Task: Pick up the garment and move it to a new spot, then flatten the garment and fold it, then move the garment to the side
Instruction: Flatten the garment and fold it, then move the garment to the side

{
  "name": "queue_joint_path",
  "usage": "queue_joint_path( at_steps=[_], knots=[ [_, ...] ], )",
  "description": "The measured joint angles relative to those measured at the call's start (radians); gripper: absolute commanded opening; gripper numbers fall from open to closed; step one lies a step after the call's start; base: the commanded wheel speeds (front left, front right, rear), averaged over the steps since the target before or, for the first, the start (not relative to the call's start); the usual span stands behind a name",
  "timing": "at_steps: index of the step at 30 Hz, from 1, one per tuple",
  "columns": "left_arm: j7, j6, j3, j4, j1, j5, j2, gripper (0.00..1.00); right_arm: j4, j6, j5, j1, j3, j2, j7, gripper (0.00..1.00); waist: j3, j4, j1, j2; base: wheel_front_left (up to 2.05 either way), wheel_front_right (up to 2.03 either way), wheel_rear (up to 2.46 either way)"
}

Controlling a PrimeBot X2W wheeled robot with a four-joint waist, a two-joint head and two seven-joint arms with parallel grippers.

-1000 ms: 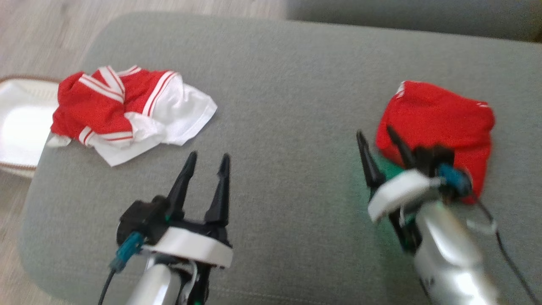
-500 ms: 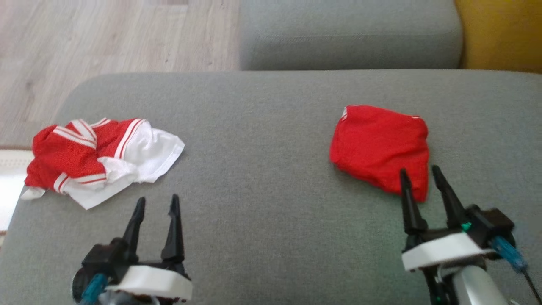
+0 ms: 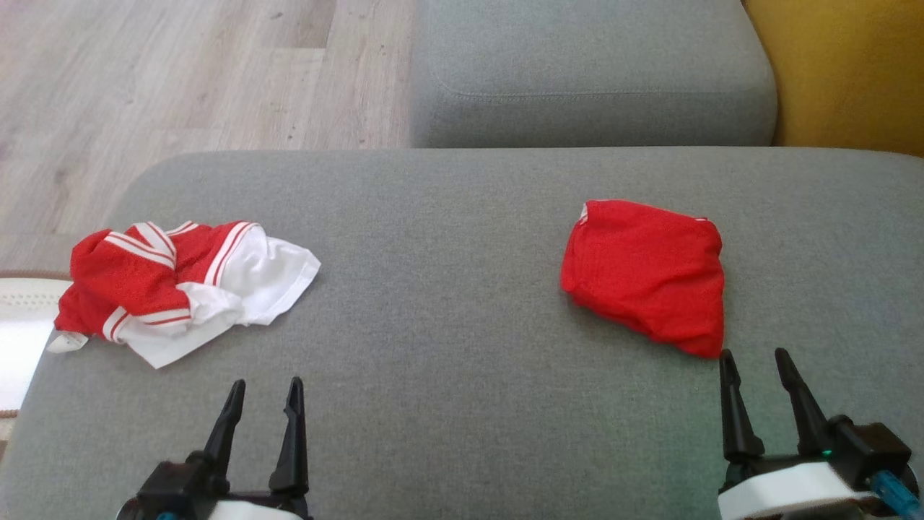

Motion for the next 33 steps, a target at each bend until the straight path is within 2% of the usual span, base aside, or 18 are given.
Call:
queue_joint_path(
  at_steps=[17, 33],
  knots=[
    [0.000, 0.005, -0.018, 0.000, 0.000, 0.012, 0.000, 1.00, 0.004, 0.000, -0.016, 0.018, -0.020, 0.021, 0.000, 1.00, -0.019, -0.022, 0.0000, 0.0000, 0.00, 0.00, 0.00],
    [0.000, 0.010, -0.032, 0.000, 0.000, 0.023, 0.000, 1.00, 0.009, 0.000, -0.016, 0.019, -0.018, 0.023, 0.000, 1.00, -0.009, -0.016, 0.0000, 0.0000, 0.00, 0.00, 0.00]
  ],
)
